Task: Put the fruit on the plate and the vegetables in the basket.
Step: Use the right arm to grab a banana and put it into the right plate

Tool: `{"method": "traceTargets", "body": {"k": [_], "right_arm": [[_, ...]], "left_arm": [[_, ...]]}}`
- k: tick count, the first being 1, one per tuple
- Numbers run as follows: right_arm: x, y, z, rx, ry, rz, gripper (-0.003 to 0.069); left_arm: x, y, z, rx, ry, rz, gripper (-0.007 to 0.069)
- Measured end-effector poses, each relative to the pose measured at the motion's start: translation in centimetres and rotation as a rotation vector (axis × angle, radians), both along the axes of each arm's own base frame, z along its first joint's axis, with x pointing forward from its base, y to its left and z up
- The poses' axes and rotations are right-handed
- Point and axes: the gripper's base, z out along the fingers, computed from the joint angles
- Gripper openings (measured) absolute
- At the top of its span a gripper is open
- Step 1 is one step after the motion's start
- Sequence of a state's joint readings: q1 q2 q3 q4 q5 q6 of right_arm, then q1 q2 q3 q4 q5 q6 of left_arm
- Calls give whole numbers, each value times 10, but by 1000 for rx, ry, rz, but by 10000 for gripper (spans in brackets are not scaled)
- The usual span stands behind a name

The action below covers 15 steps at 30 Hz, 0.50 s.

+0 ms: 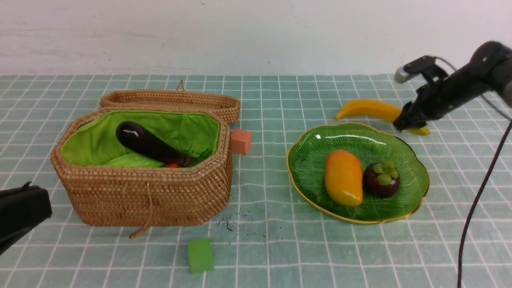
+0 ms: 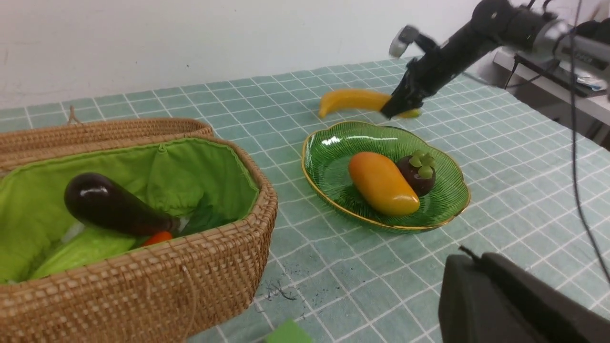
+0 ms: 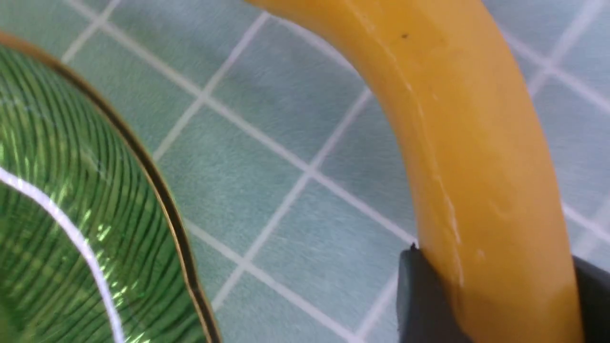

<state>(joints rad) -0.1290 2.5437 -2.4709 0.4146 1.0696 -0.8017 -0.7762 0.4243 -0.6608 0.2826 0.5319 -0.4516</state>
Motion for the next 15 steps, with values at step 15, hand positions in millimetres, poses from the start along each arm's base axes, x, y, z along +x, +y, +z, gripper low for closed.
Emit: {"method": "traceTargets", "body": {"k": [15], "right_arm": [[-74, 56, 75, 53, 217, -11, 308]], "left_arm": [[1, 2, -4, 43, 25, 20, 7]]}}
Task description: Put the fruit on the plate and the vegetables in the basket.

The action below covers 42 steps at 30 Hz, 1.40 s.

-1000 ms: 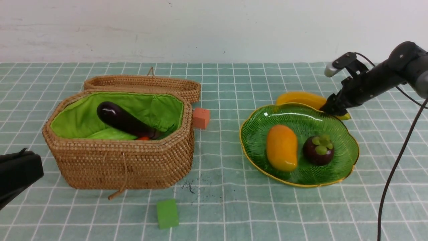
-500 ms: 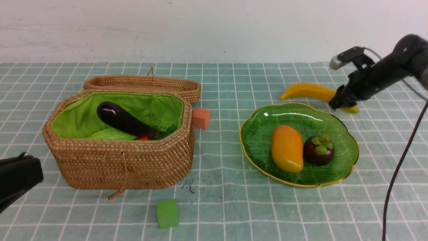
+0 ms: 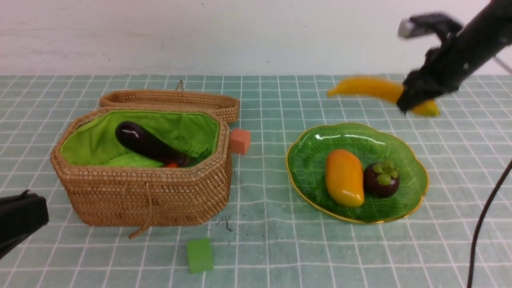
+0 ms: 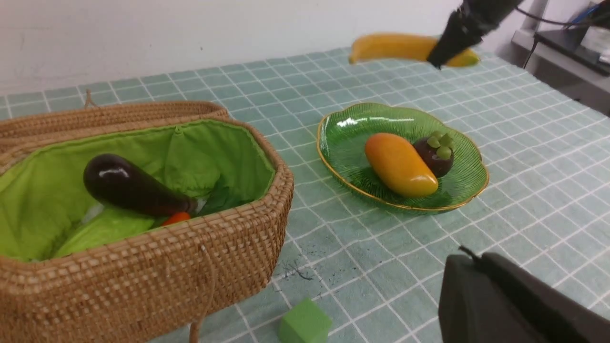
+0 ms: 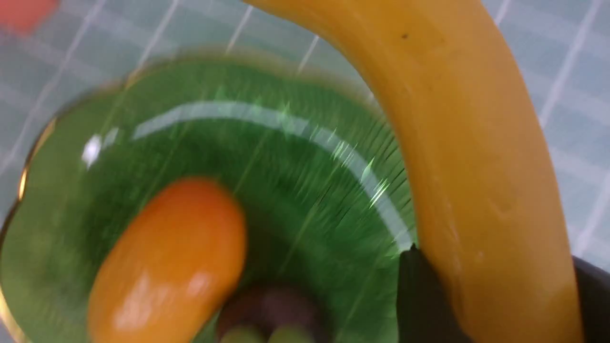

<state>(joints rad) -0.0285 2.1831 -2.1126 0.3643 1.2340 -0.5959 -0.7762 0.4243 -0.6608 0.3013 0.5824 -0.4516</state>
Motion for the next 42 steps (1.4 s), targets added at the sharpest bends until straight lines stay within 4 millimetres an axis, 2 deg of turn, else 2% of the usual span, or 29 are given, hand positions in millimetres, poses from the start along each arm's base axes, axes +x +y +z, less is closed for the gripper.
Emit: {"method": "traceTargets", "body": {"k": [1, 4, 7, 10, 12, 13, 14, 15, 16, 17, 19, 21, 23, 24, 25, 26, 27, 28, 29, 30, 31, 32, 33, 34, 35, 36, 37, 38, 42], "right_arm": [[-10, 7, -20, 5, 76, 38, 308], [-16, 17, -42, 13, 101, 62, 308], [-15, 23, -58, 8, 88, 57, 308], [-11, 25, -61, 8, 51, 40, 322], [-9, 25, -62, 1, 33, 34, 370], [-8, 25, -62, -5, 28, 30, 438], [-8, 24, -62, -7, 27, 29, 449], [-9, 24, -62, -13, 32, 20, 526], [-9, 24, -62, -13, 34, 19, 537], [-11, 23, -60, -11, 53, 2, 614], [-19, 22, -47, -8, 95, -35, 665], [-30, 22, -28, -3, 117, -56, 659], [-44, 22, -2, 6, 115, -70, 619], [-45, 22, 1, 7, 114, -72, 605], [-63, 21, 29, 15, 77, -84, 521], [-72, 21, 41, 21, 58, -92, 476], [-75, 21, 44, 23, 55, -94, 464], [-97, 21, 67, 33, 17, -110, 379], [-103, 20, 72, 35, 11, -112, 355], [-118, 20, 82, 39, -7, -118, 295], [-150, 19, 94, 46, -16, -129, 188], [-154, 19, 95, 48, -18, -132, 178], [-185, 18, 107, 55, -45, -141, 120], [-201, 18, 110, 59, -53, -149, 92], [-226, 17, 113, 62, -63, -160, 60], [-226, 17, 110, 61, -51, -160, 55], [-260, 15, 110, 63, -64, -178, 30], [-285, 14, 111, 65, -89, -196, 22], [-358, 8, 89, 72, -139, -276, 19]], "left_arm": [[0, 0, 0, 4, 3, 2, 7], [0, 0, -1, 5, 5, 2, 7], [0, 0, -1, 7, 7, 3, 7], [0, 1, -2, 20, 20, 9, 7], [0, 2, -4, 28, 30, 13, 7], [0, 2, -4, 34, 37, 16, 7], [0, 2, -5, 35, 38, 16, 7], [0, 2, -6, 42, 48, 20, 7], [0, 3, -6, 43, 49, 20, 7], [0, 3, -6, 47, 54, 22, 7], [0, 3, -7, 45, 61, 23, 7], [0, 3, -7, 38, 65, 24, 7], [0, 3, -6, 35, 62, 24, 7], [0, 3, -6, 34, 61, 23, 7], [-1, 3, -5, 25, 43, 21, 7], [-2, 4, -6, 20, 32, 19, 7], [-2, 4, -6, 16, 27, 18, 7], [-5, 7, -10, 0, 4, 11, 7], [-6, 7, -12, -5, -2, 9, 7], [-10, 10, -17, -22, -20, 3, 7], [-16, 14, -29, -54, -52, -8, 7], [-16, 15, -30, -58, -55, -10, 7], [-21, 18, -40, -89, -77, -17, 7], [-23, 20, -44, -115, -91, -21, 7], [-25, 21, -54, -142, -97, -27, 7], [-26, 22, -55, -157, -104, -29, 7], [-28, 22, -64, -188, -106, -34, 8], [-29, 22, -73, -204, -100, -36, 9], [-27, 20, -94, -205, -57, -33, 15]]}}
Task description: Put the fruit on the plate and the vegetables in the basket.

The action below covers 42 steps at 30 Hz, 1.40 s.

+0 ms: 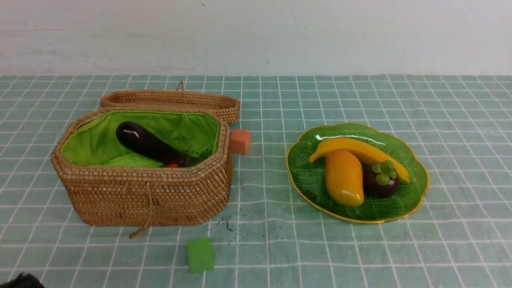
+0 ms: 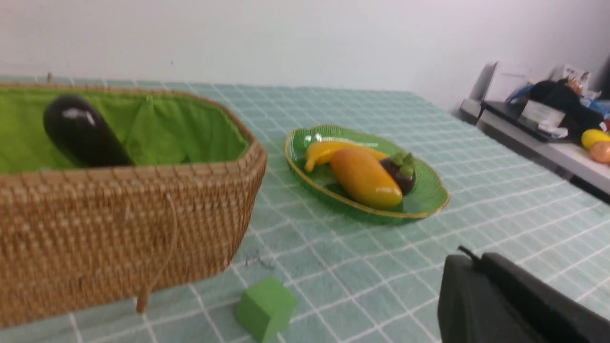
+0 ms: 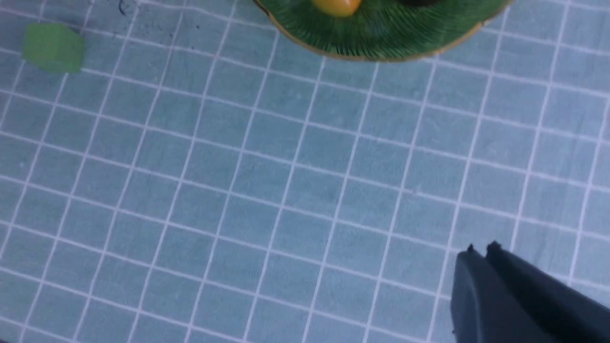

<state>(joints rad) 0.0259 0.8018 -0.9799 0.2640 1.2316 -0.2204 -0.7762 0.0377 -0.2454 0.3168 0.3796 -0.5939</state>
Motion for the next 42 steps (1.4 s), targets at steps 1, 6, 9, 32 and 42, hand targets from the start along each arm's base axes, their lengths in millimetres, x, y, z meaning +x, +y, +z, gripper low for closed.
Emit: {"method": "traceTargets", "body": {"k": [1, 6, 9, 32, 42], "right_arm": [[-3, 0, 2, 2, -16, -6, 19], [-68, -10, -34, 26, -184, -163, 21], [-79, -12, -48, 52, -264, -208, 23], [-56, -21, -168, 73, -626, -318, -17], [-65, -23, -194, 37, -636, -314, -17]], "left_arm": [[0, 0, -1, 2, 2, 0, 15], [4, -4, -27, 54, 63, 1, 19], [5, -5, -37, 79, 91, 5, 22], [7, -2, -53, 162, 170, 37, 39], [7, -2, -53, 167, 166, 39, 53]]}}
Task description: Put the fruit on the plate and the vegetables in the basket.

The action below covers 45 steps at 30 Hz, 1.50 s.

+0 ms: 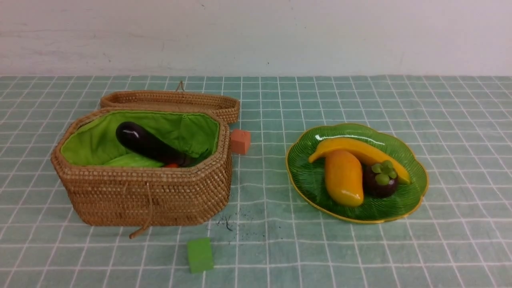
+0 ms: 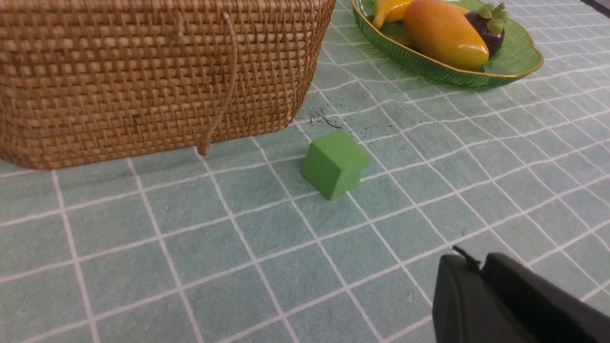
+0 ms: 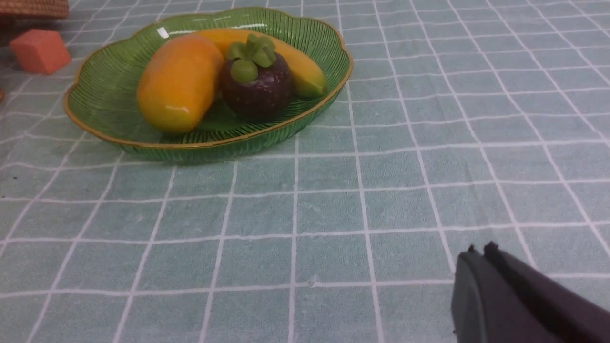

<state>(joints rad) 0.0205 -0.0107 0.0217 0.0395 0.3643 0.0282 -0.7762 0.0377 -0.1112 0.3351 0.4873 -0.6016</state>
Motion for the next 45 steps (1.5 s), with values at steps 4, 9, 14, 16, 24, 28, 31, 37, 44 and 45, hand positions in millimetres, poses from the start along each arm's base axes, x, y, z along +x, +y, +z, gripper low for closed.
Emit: {"method": "traceTargets", "body": {"k": [4, 9, 14, 16, 24, 28, 31, 37, 44, 45], "right_arm": [[0, 0, 0, 0, 0, 0, -15], [0, 0, 0, 0, 0, 0, -14], [0, 0, 0, 0, 0, 0, -8], [0, 0, 0, 0, 0, 0, -7], [0, 0, 0, 1, 0, 0, -2], [0, 0, 0, 1, 0, 0, 1], [0, 0, 0, 1, 1, 0, 3], [0, 0, 0, 1, 1, 0, 7], [0, 0, 0, 3, 2, -1, 15], [0, 0, 0, 2, 2, -1, 18]], "left_arm": [[0, 0, 0, 0, 0, 0, 58], [0, 0, 0, 0, 0, 0, 60], [0, 0, 0, 0, 0, 0, 67], [0, 0, 0, 0, 0, 0, 69], [2, 1, 5, 5, -85, 20, 73], [6, 1, 11, -82, -192, 135, 44], [11, 6, 6, -136, -270, 277, -13], [11, 16, -13, -73, -235, 463, -13], [7, 17, -38, -26, 22, 478, -13], [7, 17, -38, -27, 22, 478, -13]]}}
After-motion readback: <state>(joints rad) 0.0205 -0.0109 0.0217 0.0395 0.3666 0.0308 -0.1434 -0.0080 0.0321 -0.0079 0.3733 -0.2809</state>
